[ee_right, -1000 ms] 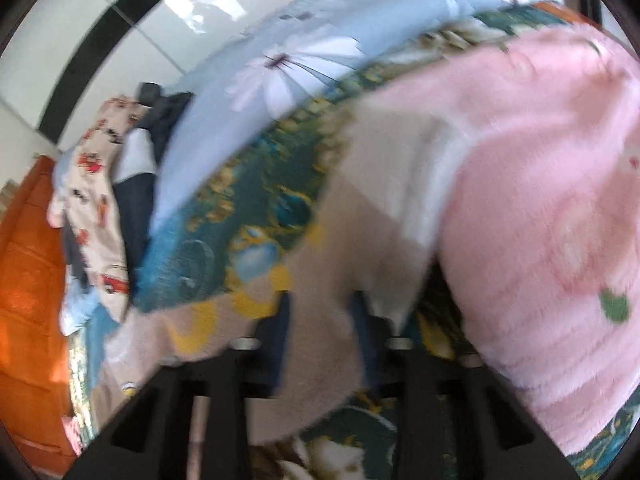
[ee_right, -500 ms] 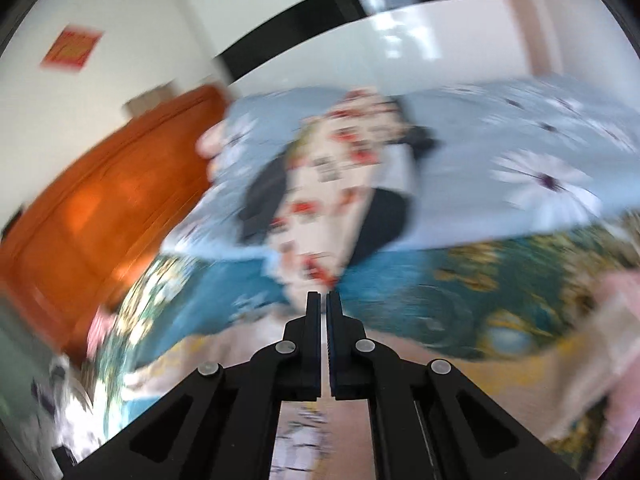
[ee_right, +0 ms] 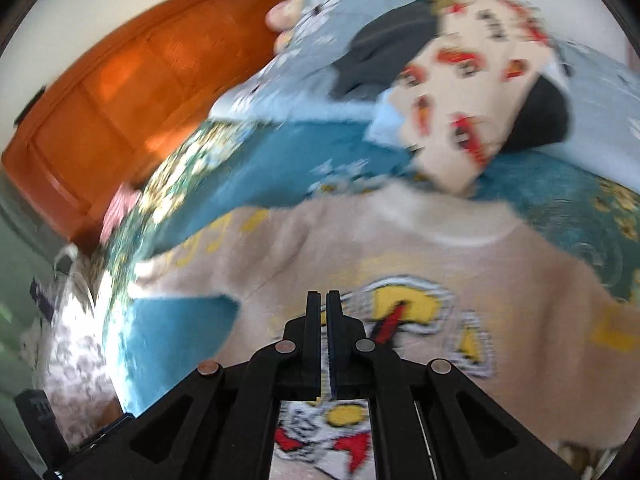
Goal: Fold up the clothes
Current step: 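Grasp a sweater sleeve with the right gripper and lift it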
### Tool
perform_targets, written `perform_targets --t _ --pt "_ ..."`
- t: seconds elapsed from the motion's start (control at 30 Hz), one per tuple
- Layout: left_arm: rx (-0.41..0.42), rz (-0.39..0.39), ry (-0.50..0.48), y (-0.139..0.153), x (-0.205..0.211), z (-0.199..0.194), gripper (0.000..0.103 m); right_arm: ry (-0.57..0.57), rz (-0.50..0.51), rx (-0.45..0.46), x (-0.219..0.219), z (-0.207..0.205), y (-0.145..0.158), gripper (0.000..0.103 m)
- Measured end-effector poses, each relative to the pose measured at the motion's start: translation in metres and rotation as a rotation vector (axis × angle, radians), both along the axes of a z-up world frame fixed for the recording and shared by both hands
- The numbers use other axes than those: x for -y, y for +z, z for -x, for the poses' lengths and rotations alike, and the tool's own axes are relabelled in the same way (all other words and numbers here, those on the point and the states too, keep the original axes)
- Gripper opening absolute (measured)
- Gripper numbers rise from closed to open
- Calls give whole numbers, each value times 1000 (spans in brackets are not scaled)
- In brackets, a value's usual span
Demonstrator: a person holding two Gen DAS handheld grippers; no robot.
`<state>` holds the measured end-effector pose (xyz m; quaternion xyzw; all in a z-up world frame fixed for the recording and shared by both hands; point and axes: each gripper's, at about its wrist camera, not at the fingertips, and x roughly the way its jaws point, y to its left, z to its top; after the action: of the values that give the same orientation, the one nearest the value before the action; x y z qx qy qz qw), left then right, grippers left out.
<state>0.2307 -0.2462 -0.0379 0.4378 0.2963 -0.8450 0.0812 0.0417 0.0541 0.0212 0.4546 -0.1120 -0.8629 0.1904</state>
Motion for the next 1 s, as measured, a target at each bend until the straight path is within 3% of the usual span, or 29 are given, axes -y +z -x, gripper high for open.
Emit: perform_targets --t 0.2,0.23,0.27,0.33,0.47,0.57,0.83,1.0 --pt "-13 -20 -38 2 -14 13 49 -304 -26 53 -139 -30 11 7" --pt "-11 -21 -48 2 -17 15 50 -368 -39 68 -165 -42 10 18" --pt "-10 -23 -58 1 -20 18 50 -436 -53 84 -189 -54 8 42" --pt "-1 -29 -76 -1 -27 23 51 -570 -75 119 -232 -77 1 59" --pt "19 -32 -117 -1 -43 32 51 -750 -37 216 -286 -106 -23 59" --pt "17 -14 -139 3 -53 33 52 -786 15 252 -298 -104 -42 59" --pt "39 2 -109 4 -52 27 52 -884 109 197 -322 -93 -69 59" --pt "45 -6 -91 2 -48 26 52 -886 89 175 -318 -91 -71 58"
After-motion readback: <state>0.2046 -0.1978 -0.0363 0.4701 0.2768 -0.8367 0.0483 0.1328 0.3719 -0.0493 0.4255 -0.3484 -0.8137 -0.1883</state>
